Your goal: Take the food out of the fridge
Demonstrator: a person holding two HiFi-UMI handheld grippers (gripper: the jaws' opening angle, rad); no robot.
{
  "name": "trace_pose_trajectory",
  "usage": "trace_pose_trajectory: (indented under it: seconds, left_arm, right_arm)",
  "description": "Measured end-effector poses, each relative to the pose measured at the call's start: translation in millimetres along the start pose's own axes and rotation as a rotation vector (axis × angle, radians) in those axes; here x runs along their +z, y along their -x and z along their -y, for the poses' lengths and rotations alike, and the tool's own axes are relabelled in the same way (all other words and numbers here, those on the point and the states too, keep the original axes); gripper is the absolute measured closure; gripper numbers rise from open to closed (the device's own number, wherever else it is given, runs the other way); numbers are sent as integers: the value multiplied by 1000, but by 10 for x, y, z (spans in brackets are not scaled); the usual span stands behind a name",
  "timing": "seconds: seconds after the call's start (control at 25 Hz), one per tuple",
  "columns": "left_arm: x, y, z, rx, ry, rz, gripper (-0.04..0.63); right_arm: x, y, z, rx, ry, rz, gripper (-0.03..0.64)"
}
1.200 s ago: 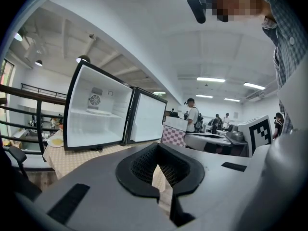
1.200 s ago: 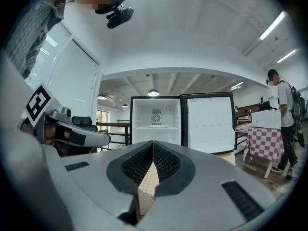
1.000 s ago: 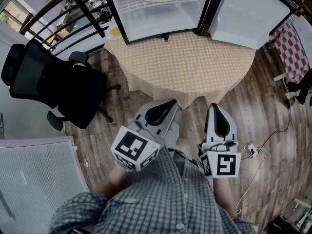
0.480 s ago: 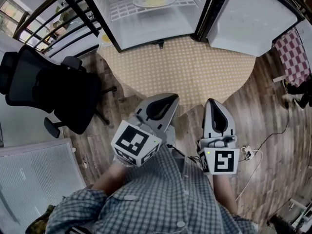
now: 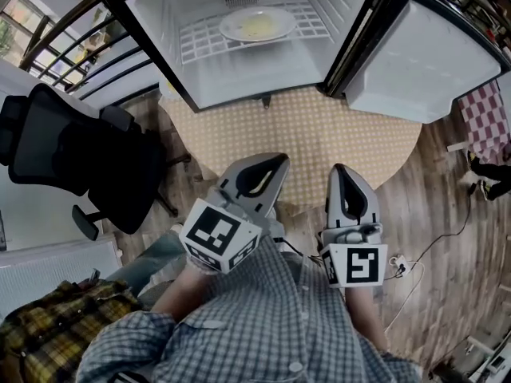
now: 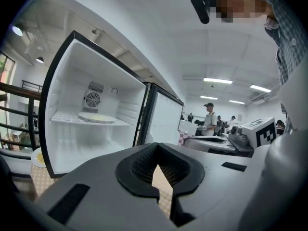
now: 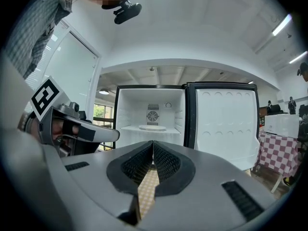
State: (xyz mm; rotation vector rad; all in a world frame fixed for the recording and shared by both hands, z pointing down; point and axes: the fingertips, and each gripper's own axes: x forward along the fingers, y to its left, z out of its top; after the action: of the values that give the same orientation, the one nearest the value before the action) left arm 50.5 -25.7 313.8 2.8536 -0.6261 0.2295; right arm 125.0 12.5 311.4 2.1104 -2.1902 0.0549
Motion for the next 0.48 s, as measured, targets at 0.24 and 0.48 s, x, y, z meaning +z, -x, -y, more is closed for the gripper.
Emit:
trace_pose_trajectory:
  seconds: [0.24,0.48]
  left_arm:
    - [123,-186,-348,23,6,17,589]
    - [176,-302,-649,46,5,30,589]
  right_arm:
    - [72,-427,53,29,16,7,607]
    - [96,-763,20,57,48,6,607]
